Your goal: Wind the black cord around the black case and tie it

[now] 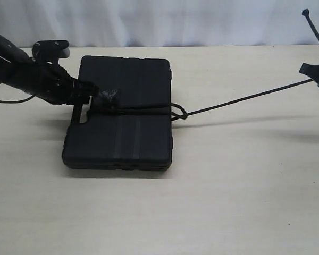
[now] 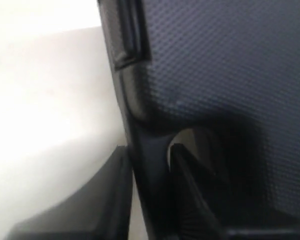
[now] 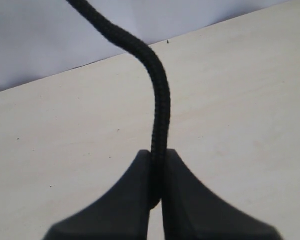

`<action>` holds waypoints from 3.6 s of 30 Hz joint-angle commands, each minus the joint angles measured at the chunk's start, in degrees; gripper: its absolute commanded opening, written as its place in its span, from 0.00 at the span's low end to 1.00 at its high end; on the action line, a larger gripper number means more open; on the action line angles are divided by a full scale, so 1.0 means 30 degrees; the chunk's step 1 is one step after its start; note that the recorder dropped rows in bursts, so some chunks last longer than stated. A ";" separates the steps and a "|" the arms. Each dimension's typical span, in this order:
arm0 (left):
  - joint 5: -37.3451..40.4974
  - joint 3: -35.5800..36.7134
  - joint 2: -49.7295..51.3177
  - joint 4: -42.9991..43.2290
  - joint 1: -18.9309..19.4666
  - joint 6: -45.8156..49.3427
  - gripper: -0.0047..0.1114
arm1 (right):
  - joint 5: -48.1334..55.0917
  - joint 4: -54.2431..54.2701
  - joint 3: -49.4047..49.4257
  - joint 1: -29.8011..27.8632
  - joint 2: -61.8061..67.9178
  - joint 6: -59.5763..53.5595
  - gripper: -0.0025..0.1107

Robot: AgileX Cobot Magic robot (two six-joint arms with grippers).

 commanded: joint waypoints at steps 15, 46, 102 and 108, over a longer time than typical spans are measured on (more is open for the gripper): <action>-0.0302 -0.1927 0.0189 0.0569 -0.0445 -0.0289 0.48 | 0.0175 0.0738 -0.0231 -0.0428 0.0162 -0.0293 0.40; 1.3031 0.4720 -1.5301 1.2652 0.0526 -1.0669 0.04 | 2.9361 0.5592 -0.2636 0.8548 -0.8681 -1.0073 0.06; -0.0180 2.1233 -3.7726 1.3054 -0.0285 -1.0586 0.04 | 1.3645 0.8325 1.5738 0.7124 -3.4534 -0.9342 0.06; -0.0180 2.1233 -3.7726 1.3054 -0.0205 -1.0586 0.04 | 1.3645 0.8368 1.5738 0.7076 -3.4534 -0.9342 0.06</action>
